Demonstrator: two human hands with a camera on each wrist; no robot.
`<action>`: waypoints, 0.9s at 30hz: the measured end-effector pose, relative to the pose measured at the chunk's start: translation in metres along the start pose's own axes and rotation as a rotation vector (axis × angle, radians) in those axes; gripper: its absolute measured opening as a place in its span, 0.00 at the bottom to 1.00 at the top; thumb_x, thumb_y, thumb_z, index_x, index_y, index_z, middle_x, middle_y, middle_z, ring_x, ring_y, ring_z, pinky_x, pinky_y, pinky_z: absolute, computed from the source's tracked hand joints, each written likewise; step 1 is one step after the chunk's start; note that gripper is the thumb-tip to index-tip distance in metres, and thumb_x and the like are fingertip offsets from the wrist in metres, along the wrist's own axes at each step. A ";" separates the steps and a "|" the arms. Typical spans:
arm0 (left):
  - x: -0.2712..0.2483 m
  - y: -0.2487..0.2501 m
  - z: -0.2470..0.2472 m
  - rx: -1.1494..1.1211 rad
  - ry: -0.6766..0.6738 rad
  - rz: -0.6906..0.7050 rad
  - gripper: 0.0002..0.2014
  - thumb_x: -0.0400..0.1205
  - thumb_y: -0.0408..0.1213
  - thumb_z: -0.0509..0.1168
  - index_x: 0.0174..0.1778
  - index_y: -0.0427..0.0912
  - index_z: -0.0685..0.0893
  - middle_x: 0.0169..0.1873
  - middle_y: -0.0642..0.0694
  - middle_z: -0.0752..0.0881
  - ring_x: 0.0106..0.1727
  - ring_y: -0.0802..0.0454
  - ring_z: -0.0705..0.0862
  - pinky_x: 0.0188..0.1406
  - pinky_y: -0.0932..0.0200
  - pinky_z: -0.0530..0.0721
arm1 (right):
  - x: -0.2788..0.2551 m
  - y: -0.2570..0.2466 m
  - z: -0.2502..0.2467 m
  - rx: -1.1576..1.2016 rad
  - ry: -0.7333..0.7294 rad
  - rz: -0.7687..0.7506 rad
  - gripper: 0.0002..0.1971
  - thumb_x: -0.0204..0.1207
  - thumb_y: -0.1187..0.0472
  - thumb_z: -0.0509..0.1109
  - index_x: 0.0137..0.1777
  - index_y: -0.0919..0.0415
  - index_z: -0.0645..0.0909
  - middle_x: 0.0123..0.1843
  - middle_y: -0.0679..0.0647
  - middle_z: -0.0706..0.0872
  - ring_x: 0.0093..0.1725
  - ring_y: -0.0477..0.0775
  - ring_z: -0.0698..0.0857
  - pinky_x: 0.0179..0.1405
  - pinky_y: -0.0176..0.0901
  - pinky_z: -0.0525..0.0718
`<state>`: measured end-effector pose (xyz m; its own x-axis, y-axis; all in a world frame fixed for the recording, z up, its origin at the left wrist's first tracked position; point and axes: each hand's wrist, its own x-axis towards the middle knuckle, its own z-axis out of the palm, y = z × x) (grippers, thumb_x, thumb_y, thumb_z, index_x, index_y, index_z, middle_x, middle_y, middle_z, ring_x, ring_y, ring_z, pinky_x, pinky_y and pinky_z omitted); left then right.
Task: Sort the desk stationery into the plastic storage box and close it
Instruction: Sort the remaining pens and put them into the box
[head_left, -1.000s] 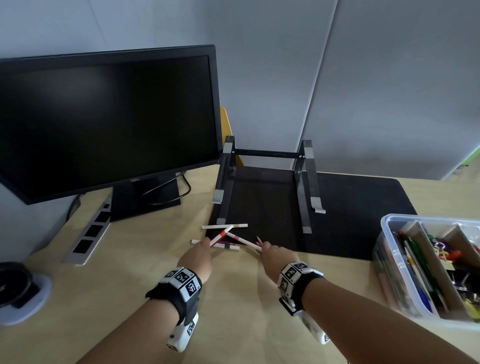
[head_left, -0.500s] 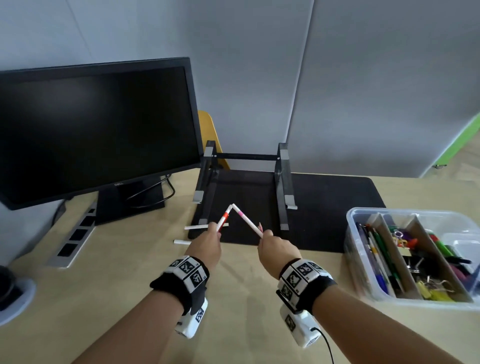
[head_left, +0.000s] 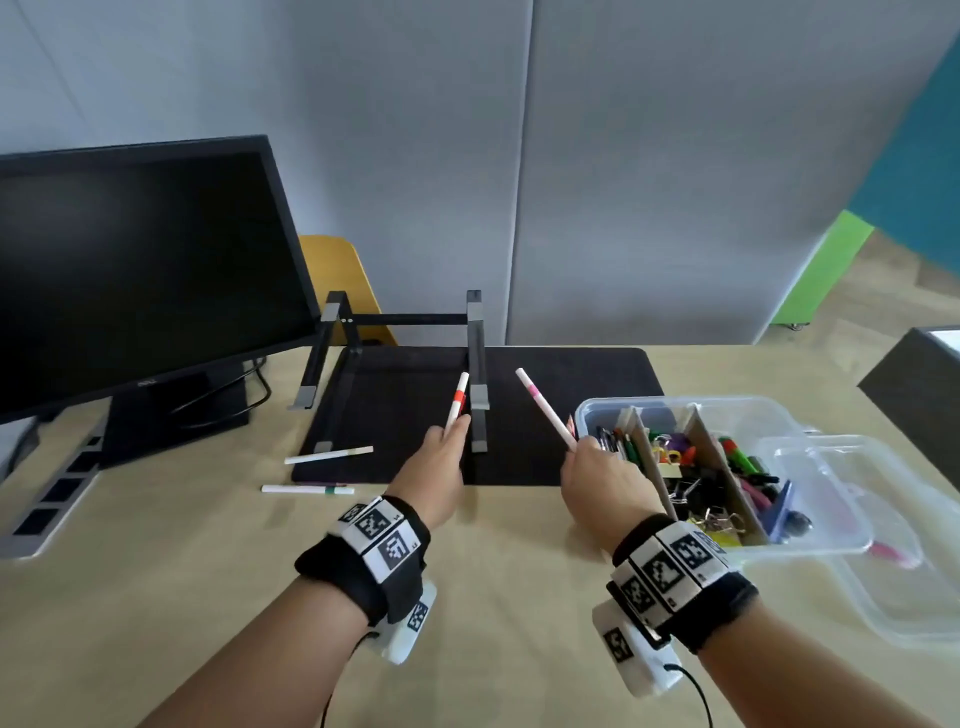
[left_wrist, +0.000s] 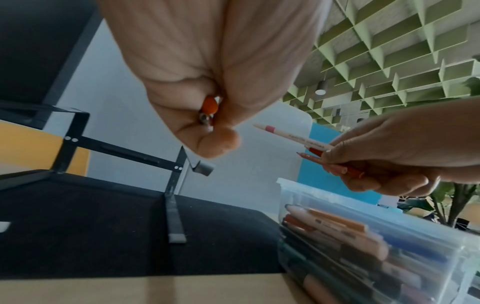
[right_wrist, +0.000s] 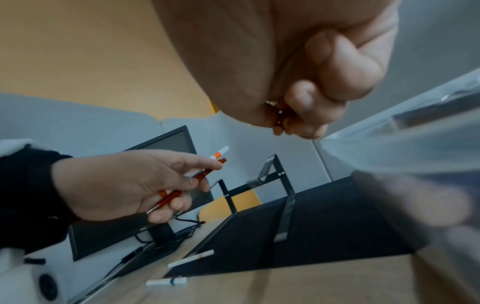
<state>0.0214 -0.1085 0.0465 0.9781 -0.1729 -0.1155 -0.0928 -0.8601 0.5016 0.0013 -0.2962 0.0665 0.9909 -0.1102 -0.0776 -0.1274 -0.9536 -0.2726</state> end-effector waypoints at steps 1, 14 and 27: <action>0.000 0.005 0.002 -0.009 0.000 0.013 0.29 0.85 0.26 0.49 0.83 0.46 0.53 0.62 0.42 0.69 0.54 0.42 0.81 0.59 0.47 0.80 | -0.001 0.006 -0.002 -0.008 0.003 0.004 0.12 0.85 0.57 0.51 0.57 0.63 0.72 0.53 0.59 0.86 0.53 0.63 0.87 0.41 0.47 0.79; -0.003 0.077 0.026 -0.120 0.048 0.129 0.24 0.88 0.34 0.50 0.82 0.44 0.58 0.65 0.43 0.72 0.59 0.45 0.79 0.63 0.52 0.77 | -0.009 0.075 -0.003 -0.224 -0.186 0.015 0.15 0.82 0.64 0.54 0.62 0.63 0.78 0.49 0.55 0.83 0.41 0.55 0.78 0.36 0.44 0.75; 0.017 0.131 0.061 -0.027 0.012 0.248 0.22 0.88 0.37 0.52 0.79 0.43 0.66 0.63 0.40 0.80 0.64 0.41 0.77 0.66 0.45 0.74 | -0.010 0.109 -0.021 0.294 0.076 0.040 0.11 0.74 0.55 0.64 0.32 0.56 0.71 0.28 0.49 0.79 0.28 0.48 0.76 0.27 0.40 0.71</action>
<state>0.0144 -0.2538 0.0579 0.9282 -0.3714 0.0239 -0.3256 -0.7791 0.5358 -0.0219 -0.4046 0.0574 0.9838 -0.1775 -0.0245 -0.1626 -0.8272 -0.5379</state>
